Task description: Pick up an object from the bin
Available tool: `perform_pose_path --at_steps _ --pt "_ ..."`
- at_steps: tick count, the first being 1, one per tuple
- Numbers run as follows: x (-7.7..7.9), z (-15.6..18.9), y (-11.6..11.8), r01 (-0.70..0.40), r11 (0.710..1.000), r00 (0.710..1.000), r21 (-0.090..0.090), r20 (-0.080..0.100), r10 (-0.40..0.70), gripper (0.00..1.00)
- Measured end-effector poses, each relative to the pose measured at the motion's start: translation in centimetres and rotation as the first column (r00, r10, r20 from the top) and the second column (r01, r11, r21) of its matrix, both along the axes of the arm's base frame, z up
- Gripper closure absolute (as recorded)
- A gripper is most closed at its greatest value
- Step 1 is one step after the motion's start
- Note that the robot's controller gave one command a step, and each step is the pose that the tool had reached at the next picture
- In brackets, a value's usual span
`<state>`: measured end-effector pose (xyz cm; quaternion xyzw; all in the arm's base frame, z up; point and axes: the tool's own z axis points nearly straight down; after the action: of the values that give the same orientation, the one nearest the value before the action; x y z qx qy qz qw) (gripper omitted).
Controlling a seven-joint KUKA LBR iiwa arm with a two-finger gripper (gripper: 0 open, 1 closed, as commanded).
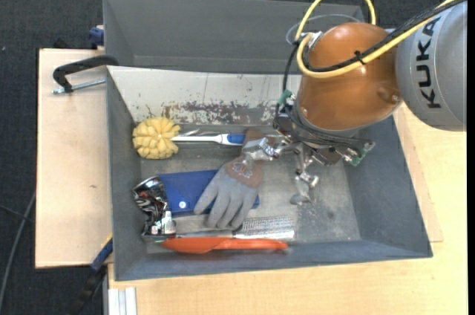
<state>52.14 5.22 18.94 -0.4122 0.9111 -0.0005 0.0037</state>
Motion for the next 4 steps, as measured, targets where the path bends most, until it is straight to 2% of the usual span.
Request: perform_pose_path --at_steps 1,2,3,4 --pt "0.0 -2.4 2.1 0.155 0.988 0.988 0.004 0.003 -0.155 0.0" --pt "0.5 -3.6 1.9 0.01 1.0 1.0 0.003 0.0 -0.01 0.0" --pt "-0.1 -6.1 3.3 -0.192 0.981 0.981 0.0 0.004 0.192 0.0" --pt "0.3 -8.7 5.5 -0.003 1.0 1.0 0.003 0.001 0.003 0.0"
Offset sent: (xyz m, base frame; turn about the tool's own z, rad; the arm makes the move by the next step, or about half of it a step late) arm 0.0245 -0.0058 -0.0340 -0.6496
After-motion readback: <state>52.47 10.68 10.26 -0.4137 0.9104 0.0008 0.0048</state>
